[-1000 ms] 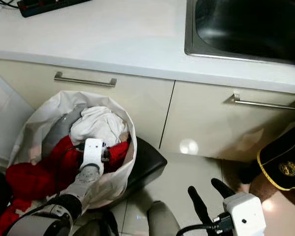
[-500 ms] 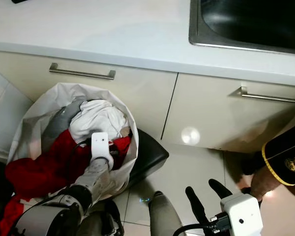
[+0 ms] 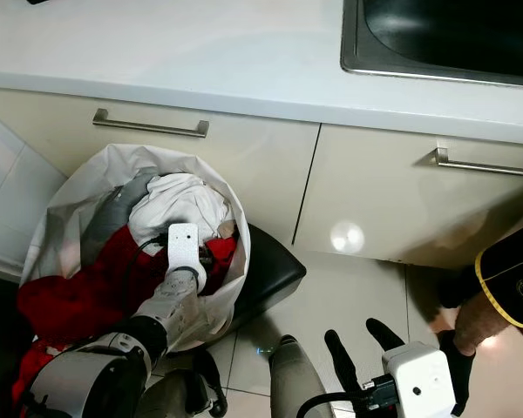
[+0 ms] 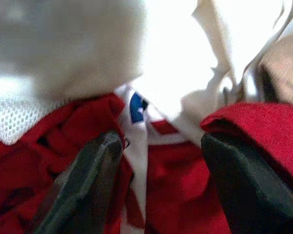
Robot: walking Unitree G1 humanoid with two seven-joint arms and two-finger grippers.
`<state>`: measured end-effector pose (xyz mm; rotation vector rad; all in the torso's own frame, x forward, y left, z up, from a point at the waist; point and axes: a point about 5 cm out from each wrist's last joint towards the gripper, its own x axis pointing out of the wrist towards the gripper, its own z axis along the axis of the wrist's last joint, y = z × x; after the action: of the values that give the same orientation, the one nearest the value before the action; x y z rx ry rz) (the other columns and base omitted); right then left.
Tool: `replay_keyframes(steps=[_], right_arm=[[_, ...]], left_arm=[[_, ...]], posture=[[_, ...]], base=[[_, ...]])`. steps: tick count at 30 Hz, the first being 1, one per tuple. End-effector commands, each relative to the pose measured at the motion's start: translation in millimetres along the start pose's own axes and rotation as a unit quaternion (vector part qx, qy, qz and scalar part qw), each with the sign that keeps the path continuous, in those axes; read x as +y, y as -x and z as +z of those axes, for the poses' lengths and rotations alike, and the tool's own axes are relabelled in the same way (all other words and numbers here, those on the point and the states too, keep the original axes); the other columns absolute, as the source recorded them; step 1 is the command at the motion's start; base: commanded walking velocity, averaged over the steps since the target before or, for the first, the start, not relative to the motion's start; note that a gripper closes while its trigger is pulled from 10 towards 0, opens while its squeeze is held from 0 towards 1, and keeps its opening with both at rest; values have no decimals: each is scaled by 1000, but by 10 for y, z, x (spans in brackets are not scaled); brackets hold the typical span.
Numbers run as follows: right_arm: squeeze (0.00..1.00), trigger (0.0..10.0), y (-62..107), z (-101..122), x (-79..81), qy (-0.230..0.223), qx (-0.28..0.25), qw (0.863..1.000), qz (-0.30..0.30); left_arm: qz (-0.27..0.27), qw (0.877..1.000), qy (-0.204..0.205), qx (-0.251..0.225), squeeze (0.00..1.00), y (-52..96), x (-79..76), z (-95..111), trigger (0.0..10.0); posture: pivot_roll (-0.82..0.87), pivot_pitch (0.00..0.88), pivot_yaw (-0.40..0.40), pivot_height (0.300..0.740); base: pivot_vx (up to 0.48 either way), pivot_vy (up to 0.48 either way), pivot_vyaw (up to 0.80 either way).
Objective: Clothes washing
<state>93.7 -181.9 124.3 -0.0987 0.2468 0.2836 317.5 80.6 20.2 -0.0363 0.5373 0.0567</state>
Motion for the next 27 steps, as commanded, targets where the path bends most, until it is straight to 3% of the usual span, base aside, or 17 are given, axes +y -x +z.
replay_keyframes(steps=[1,8,12,19,21,27], right_arm=[[0,10000,38,-35,32,-1,11,1000,-3],[0,10000,50,-25,26,5,11,1000,-17],[0,10000,58,-17,29,8,10,1000,-22],[0,10000,39,-44,50,7,10,1000,-26],[0,10000,26,-41,54,7,8,1000,-27],[0,10000,45,-52,52,9,9,999,-32]], left_arm=[[-12,1000,-6,14,0,18,-44,-71,0],[-12,1000,1,2,0,12,-68,-7,0],[-19,999,-26,-20,0,10,-111,71,0],[-38,999,-9,-33,0,19,-239,184,0],[-39,998,-21,-44,0,18,-250,229,0],[-41,987,-108,-111,0,27,-308,419,0]], posture=[[-566,310,93,740],[-584,314,105,740],[-590,316,106,740],[-576,313,122,740],[-577,314,123,740],[-581,317,127,740]], base=[[0,0,0],[0,0,0],[0,0,0],[0,0,0],[0,0,0],[0,0,0]])
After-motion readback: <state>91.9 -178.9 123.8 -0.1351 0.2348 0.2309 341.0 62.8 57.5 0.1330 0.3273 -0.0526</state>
